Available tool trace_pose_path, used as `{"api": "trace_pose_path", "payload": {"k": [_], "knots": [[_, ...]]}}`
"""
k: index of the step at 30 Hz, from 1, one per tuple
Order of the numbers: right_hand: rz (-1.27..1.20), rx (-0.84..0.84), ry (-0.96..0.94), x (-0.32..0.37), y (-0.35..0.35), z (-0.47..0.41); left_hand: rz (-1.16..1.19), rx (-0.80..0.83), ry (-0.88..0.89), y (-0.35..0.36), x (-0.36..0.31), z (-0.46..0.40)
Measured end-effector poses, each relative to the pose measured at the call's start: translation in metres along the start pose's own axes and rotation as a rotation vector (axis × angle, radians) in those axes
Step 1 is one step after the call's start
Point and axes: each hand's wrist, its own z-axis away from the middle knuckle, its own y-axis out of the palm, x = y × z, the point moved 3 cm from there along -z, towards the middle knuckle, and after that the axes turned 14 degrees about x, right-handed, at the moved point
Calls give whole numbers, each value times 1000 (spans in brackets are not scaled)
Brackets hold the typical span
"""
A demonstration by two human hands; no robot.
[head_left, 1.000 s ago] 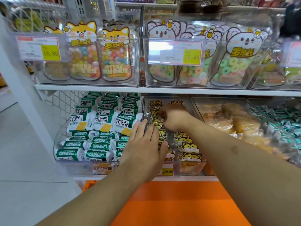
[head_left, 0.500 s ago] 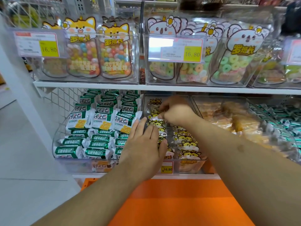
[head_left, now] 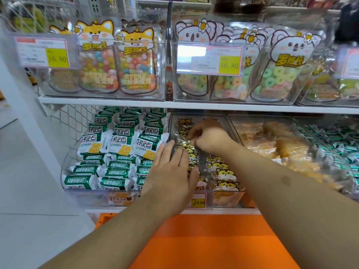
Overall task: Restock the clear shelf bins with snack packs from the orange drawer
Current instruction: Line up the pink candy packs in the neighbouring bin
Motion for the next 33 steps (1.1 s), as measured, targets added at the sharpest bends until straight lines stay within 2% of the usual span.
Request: {"api": "trace_pose_path", "payload": {"k": [5,8,12,15,19,28,33], "knots": [[58,52,18,3,-1,1,-6,15,0,0,1,-1],[29,-61,9,-9,-4,29,7,31,-3,0,3,-2],[250,-203,70,-32,9,97,51,32,-11,-7,-1,-1],[395,-194,46,-34,29,130,57,-9,4,-13,-12,-1],[498,-113,76,-41,38,136,63,47,3,-6,-27,-4],[551,-95,78,-47,41,135,31,90,-13,0,-27,-5],[454,-149,45,-44,40,140,103,32,37,-11,-28,7]]}}
